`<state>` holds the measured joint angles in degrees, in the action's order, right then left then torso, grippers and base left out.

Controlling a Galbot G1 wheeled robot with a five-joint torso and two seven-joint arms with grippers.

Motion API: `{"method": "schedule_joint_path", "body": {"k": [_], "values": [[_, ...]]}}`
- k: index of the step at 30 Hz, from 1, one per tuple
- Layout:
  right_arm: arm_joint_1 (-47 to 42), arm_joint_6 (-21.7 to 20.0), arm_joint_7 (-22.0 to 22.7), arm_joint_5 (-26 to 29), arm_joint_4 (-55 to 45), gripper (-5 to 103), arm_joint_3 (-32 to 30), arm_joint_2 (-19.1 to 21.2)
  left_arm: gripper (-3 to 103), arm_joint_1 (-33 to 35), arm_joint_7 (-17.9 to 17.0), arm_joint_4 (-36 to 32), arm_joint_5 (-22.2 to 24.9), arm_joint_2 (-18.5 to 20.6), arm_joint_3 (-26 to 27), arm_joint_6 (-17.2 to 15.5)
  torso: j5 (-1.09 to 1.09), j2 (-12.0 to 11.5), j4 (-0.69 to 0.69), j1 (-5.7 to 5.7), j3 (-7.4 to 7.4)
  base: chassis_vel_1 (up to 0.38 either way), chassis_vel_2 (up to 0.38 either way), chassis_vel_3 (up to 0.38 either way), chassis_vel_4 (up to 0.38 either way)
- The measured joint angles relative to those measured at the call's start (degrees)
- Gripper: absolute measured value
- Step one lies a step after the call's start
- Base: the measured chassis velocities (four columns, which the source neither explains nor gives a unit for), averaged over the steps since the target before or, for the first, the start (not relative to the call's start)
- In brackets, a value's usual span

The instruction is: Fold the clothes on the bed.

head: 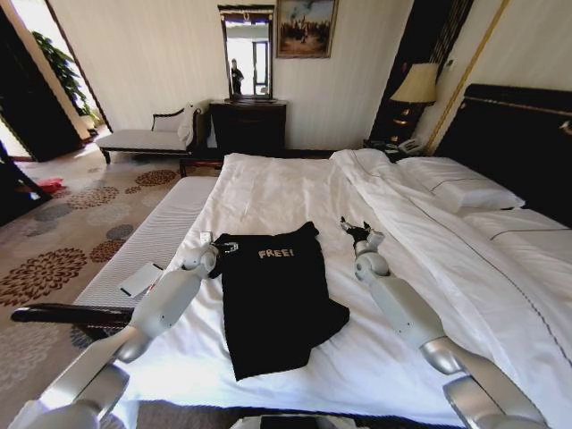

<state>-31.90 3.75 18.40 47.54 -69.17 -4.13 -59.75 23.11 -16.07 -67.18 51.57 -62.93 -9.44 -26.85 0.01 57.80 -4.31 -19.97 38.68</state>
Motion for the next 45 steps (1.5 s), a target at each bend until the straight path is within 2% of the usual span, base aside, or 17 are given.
{"method": "schedule_joint_path", "body": {"k": [3,8,13,16,17,21,25,28,31,35,36,38,41,42,43,44,45], "values": [[0.07,-0.69,0.69,0.41,0.33,100,-0.11,0.04,100,-2.27,0.88,1.53,-1.13,-0.08,-4.22,-0.63,-0.01,0.00,0.00,0.01,0.00,0.000,0.000,0.000,0.000],[0.28,-0.79,0.75,0.51,1.27,100,-0.09,-0.51,100,-4.90,1.86,5.50,-1.98,-1.94,-6.16,0.02,-0.01,0.00,0.02,0.01,0.00,0.000,0.000,0.000,0.000],[0.61,-0.80,0.76,0.56,1.93,100,0.20,-1.07,100,-9.63,3.65,15.28,-3.09,-8.31,-6.11,2.19,0.00,0.00,0.00,0.00,0.00,0.000,0.000,0.000,0.000],[0.55,-0.81,0.92,0.83,1.37,100,0.20,-1.01,100,-12.25,5.09,22.90,-4.84,-13.86,-3.37,4.59,0.00,0.00,-0.03,0.00,0.01,0.000,0.000,0.000,0.000],[0.55,-0.81,0.92,0.83,1.37,100,0.20,-1.01,100,-12.25,5.09,22.90,-4.84,-13.86,-3.37,4.59,0.00,0.00,-0.03,0.00,0.01,0.000,0.000,0.000,0.000],[0.10,-0.91,1.01,1.54,0.07,100,0.12,-0.24,100,-15.06,6.85,29.69,-6.62,-19.97,7.25,10.93,0.00,0.00,-0.02,0.00,0.01,0.000,0.000,0.000,0.000],[-0.35,-0.92,1.02,1.86,-0.39,100,-0.26,0.41,100,-17.15,7.02,30.54,-5.45,-20.78,13.40,13.39,0.00,0.00,-0.02,0.00,0.00,0.000,0.000,0.000,0.000],[-0.55,-0.92,1.02,1.88,-0.52,100,-0.44,0.54,100,-17.68,6.10,29.79,-4.55,-19.98,14.70,13.38,0.00,0.00,-0.01,0.00,0.00,0.000,0.000,0.000,0.000],[-0.82,-0.92,1.09,1.90,-0.90,100,-0.61,0.67,100,-16.80,4.59,26.07,-2.35,-17.21,13.82,12.07,-0.01,0.00,-0.01,0.00,0.00,0.000,0.000,0.000,0.000],[-2.32,-1.48,2.22,3.22,-4.37,100,-1.39,1.28,100,-9.23,-1.07,9.99,1.69,-6.40,9.90,7.41,-0.04,-0.01,0.01,-0.01,0.01,0.000,0.000,0.000,0.000],[-2.32,-1.48,2.22,3.22,-4.37,100,-1.39,1.28,100,-9.23,-1.07,9.99,1.69,-6.40,9.90,7.41,-0.04,-0.01,0.01,-0.01,0.01,0.000,0.000,0.000,0.000],[-4.12,-2.86,2.39,6.35,-8.16,100,-2.40,2.58,100,-4.55,-3.06,1.50,4.30,-1.52,10.45,5.33,-0.03,-0.01,0.04,0.00,0.00,0.000,0.000,0.000,0.000],[-10.04,-6.99,2.33,14.08,-17.78,100,-4.46,6.89,100,7.01,-4.40,-16.29,11.32,7.86,14.92,1.17,-0.06,0.00,-0.02,0.01,-0.02,0.000,0.000,0.000,0.000],[-12.04,-7.92,2.31,15.88,-20.41,100,-5.03,8.24,100,10.26,-4.45,-19.87,12.78,10.44,16.80,0.22,-0.06,0.00,-0.02,0.02,-0.02,0.000,0.000,0.000,0.000],[-12.04,-7.92,2.31,15.88,-20.41,100,-5.03,8.24,100,10.26,-4.45,-19.87,12.78,10.44,16.80,0.22,-0.06,0.00,-0.02,0.02,-0.02,0.000,0.000,0.000,0.000],[-15.46,-9.44,2.43,18.71,-24.82,100,-5.94,10.21,100,15.42,-4.32,-25.23,15.60,14.59,20.30,-1.20,-0.04,0.00,-0.01,0.03,-0.02,0.000,0.000,0.000,0.000],[-17.61,-10.60,2.98,20.71,-27.59,100,-6.83,11.31,100,18.96,-4.24,-28.61,17.67,16.88,23.24,-1.90,0.03,0.00,-0.01,0.04,-0.03,0.000,0.000,0.000,0.000]]}}
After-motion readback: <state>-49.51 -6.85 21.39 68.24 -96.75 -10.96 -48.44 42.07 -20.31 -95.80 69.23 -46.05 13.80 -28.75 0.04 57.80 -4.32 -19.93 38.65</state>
